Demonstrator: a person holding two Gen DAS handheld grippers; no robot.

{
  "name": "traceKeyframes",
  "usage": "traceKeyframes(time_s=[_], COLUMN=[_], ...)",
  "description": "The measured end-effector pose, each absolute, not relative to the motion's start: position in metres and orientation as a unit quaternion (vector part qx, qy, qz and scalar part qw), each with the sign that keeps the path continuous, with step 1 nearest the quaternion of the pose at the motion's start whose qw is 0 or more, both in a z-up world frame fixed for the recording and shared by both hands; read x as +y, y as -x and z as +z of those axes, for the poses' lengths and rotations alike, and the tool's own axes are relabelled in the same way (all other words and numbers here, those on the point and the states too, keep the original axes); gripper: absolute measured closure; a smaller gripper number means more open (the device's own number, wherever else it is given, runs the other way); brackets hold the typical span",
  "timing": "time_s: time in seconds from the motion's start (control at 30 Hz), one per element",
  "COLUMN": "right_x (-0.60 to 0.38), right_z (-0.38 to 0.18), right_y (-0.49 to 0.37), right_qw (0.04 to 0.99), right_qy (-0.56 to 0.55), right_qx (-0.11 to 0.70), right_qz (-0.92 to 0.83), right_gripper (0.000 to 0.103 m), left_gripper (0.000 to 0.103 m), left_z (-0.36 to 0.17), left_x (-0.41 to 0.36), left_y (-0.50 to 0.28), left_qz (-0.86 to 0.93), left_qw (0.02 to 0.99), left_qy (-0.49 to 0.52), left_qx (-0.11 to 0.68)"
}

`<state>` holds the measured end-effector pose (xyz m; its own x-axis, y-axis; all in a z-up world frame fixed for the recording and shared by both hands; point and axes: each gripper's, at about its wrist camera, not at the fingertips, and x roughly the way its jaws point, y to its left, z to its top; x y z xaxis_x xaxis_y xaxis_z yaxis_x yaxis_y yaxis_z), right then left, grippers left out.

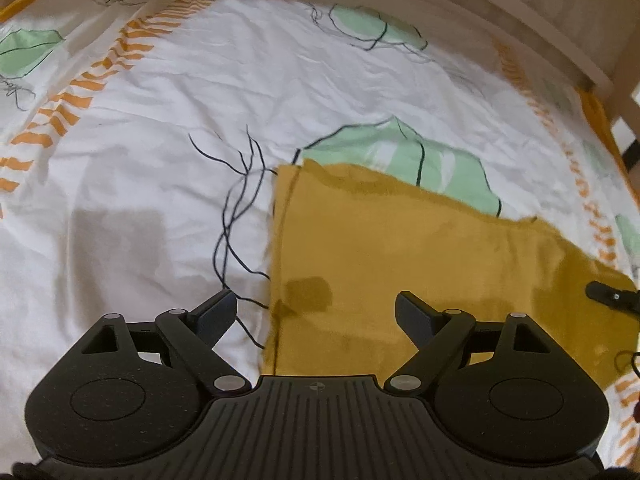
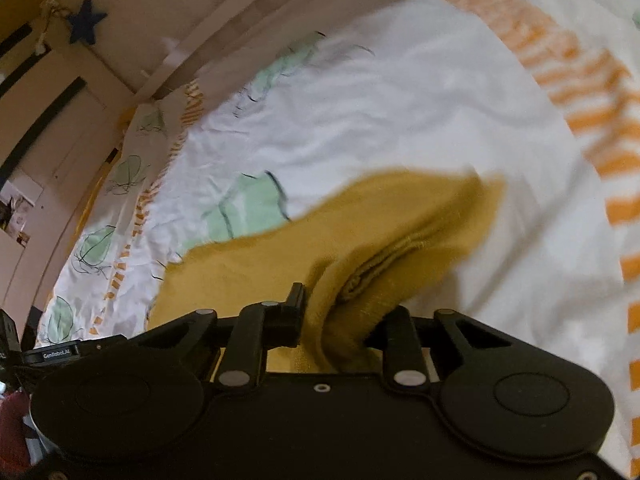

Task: Fold small clothes
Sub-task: 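Grasp the side edge of the yellow sweater with the right gripper, then lift the held edge and fold it over the sweater body with the right gripper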

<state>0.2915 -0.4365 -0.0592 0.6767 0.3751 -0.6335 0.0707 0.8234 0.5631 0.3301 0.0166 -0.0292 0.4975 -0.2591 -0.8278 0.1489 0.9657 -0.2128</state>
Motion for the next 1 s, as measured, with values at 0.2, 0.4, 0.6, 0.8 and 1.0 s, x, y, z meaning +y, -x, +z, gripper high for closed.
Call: traceKeyframes(time_s=[0.2,0.4,0.6,0.8,1.0], right_x=[-0.378,-0.31,-0.255,-0.222,-0.203], right_z=[-0.025,-0.025,-0.041,-0.052,-0.064], right_y=[-0.315,-0.334,-0.342,-0.342,-0.338], right_qw=[0.878,0.874,0.869,0.867,0.871], right_qy=[-0.24,-0.201,-0.174,-0.141,-0.109], right_qx=[0.394,0.411,0.426,0.441,0.444], right_qz=[0.127,0.164,0.181,0.182,0.181], right_gripper=[0.079,0.079,0.08,0.079,0.053], left_gripper=[0.017,0.017,0.017,0.017,0.017], left_z=[-0.019,-0.015,-0.012,-0.012,-0.015], left_x=[0.034,0.056,0.073,0.084,0.089], left_y=[-0.334,-0.338,-0.34,-0.343,-0.345], left_qz=[-0.122,-0.11,-0.103,-0.097,-0.094], left_qw=[0.863,0.865,0.866,0.865,0.863], left_qy=[0.063,0.08,0.095,0.106,0.107], left_qx=[0.486,0.483,0.48,0.48,0.485])
